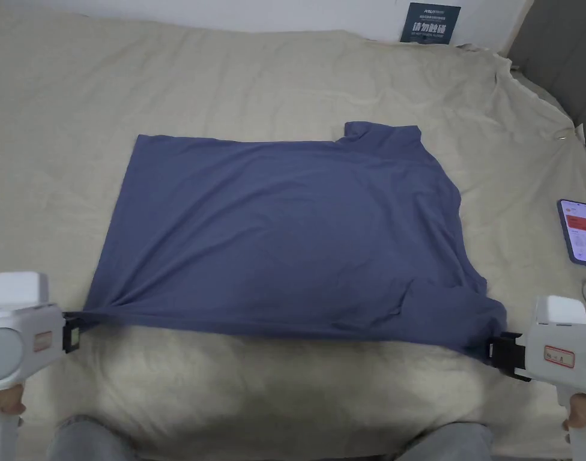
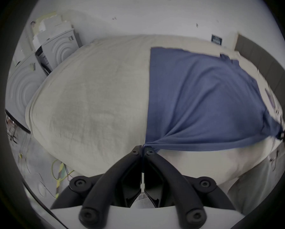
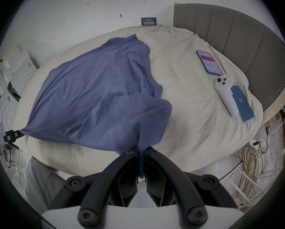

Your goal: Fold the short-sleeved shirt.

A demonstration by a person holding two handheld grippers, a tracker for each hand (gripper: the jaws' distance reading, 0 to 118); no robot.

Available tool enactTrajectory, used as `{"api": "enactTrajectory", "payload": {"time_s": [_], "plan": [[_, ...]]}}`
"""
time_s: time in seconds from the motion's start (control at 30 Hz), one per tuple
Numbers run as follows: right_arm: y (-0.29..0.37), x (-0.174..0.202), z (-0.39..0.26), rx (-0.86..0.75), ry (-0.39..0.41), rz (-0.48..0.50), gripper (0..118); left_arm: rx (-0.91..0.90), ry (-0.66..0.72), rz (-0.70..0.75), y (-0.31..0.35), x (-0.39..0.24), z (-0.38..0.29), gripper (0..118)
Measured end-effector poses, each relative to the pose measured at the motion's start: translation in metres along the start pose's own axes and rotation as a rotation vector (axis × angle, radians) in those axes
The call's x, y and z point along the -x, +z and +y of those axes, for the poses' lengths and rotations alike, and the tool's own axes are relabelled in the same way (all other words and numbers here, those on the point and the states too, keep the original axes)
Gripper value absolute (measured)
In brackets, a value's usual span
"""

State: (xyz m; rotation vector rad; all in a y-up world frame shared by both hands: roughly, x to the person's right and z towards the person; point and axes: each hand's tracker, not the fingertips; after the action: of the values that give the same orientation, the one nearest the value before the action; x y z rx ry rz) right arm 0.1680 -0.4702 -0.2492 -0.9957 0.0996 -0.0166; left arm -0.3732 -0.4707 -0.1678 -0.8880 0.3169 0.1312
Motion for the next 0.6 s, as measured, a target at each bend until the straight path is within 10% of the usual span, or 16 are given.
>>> {"api": "enactTrajectory", "payload": {"time_s": [0.6], "plan": [[-0.040, 0.039, 0.194, -0.141, 0.049, -0.106, 5, -0.083, 0.019, 0.027, -0.058, -0.029, 0.150, 0]]}}
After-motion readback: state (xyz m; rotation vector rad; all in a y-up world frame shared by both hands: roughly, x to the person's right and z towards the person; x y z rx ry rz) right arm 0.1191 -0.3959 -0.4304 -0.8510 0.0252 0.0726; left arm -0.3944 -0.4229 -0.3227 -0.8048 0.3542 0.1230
